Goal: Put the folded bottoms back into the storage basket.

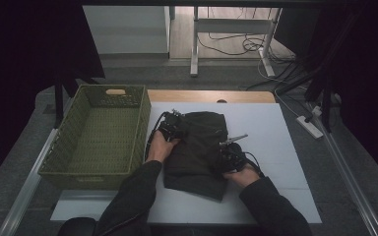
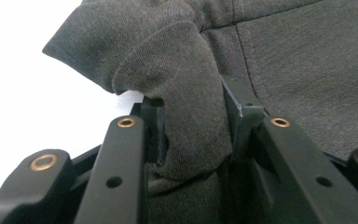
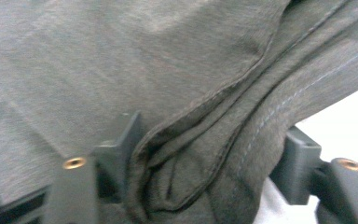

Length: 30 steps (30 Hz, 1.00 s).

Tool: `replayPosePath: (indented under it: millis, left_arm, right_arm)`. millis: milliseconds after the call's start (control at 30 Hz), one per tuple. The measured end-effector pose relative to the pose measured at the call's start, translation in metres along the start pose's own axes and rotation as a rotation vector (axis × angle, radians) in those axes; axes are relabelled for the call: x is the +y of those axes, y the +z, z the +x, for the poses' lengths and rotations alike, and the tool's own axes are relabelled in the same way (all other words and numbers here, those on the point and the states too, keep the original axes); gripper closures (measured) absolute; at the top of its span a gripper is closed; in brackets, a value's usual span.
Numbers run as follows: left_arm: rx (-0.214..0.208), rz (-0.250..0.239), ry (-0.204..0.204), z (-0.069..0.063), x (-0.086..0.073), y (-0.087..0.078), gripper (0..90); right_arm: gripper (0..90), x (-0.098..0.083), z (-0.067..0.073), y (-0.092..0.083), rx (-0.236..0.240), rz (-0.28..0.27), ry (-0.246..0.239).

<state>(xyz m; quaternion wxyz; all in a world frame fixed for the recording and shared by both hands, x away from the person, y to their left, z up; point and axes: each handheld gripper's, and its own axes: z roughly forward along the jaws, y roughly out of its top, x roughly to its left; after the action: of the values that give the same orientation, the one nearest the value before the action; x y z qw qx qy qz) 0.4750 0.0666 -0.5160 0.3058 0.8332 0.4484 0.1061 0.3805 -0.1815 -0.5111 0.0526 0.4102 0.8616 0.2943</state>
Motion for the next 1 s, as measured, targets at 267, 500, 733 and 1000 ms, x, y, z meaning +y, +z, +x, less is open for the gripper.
replayPosePath:
  millis: [267, 500, 733, 1000]
  left_arm:
    - [0.001, 0.007, -0.012, 0.0001, 0.0010, 0.0001, 65.7]
    - [0.003, 0.012, -0.003, 0.0000, 0.0020, -0.0001, 66.0]
    - [0.000, 0.011, -0.012, 0.0005, 0.0029, -0.0010, 67.7]
    - [-0.025, 0.020, -0.062, 0.0044, 0.0070, -0.0064, 69.9]
  right_arm:
    - [63.0, 0.0037, 0.0033, -0.0008, 0.054, 0.002, -0.044]
    - [73.6, 0.0062, 0.0070, -0.0019, 0.033, -0.012, -0.090]
    - [76.2, 0.0072, 0.0014, -0.0033, 0.068, -0.016, -0.056]
    - [78.1, 0.0094, 0.0002, -0.0088, 0.086, -0.037, -0.050]
